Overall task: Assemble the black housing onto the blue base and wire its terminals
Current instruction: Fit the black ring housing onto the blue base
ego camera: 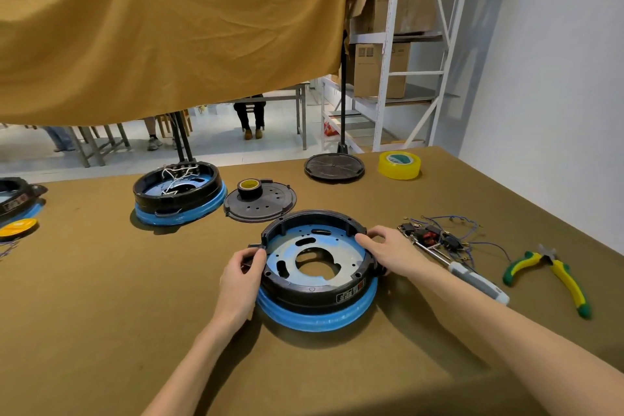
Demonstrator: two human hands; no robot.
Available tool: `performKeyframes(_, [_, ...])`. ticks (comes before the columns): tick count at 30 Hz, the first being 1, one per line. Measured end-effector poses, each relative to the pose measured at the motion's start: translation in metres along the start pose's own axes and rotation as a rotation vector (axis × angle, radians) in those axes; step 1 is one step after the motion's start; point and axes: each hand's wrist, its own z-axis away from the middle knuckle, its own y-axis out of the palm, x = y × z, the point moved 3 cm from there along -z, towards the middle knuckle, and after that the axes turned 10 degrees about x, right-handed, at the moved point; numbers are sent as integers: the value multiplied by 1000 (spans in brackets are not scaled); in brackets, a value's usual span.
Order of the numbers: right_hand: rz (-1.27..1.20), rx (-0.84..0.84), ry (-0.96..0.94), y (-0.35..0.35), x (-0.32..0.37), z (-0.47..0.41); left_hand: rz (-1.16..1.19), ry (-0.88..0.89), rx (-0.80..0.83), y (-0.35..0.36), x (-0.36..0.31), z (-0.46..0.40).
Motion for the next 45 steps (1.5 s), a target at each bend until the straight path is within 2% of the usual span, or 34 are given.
performKeyframes(5, [35,-94,-76,5,-2,2,57,36,-14,1,-4,6])
performKeyframes(10, [-235,-190,-284,1,8,16,100,198,-84,-8,-19,15])
performKeyframes(13, [-303,-187,-318,-5,15,20,137,225,-66,-12,-24,12])
performKeyframes(16, [-442,-149,-242,-7,15,19,125,159,-62,-12,-20,8])
performKeyframes(19, [-631,-82,-49,-5,6,15,143,69,-55,-10,-10,6])
performKeyframes(31, [-616,-10,181,-9,-7,10,182,-225,-27,-24,-9,-18])
performKeyframes(36, [-783,2,184,-16,-2,9,302,-128,-1,-27,-19,-18])
performKeyframes(39, [-1003,42,161,-20,2,10,369,-4,45,-30,-25,-15])
performKeyframes(42, [-1240,35,119,-26,10,11,270,136,45,-35,-32,-15])
performKeyframes(45, [-1398,100,-29,-37,20,15,158,217,-22,-41,-43,-15])
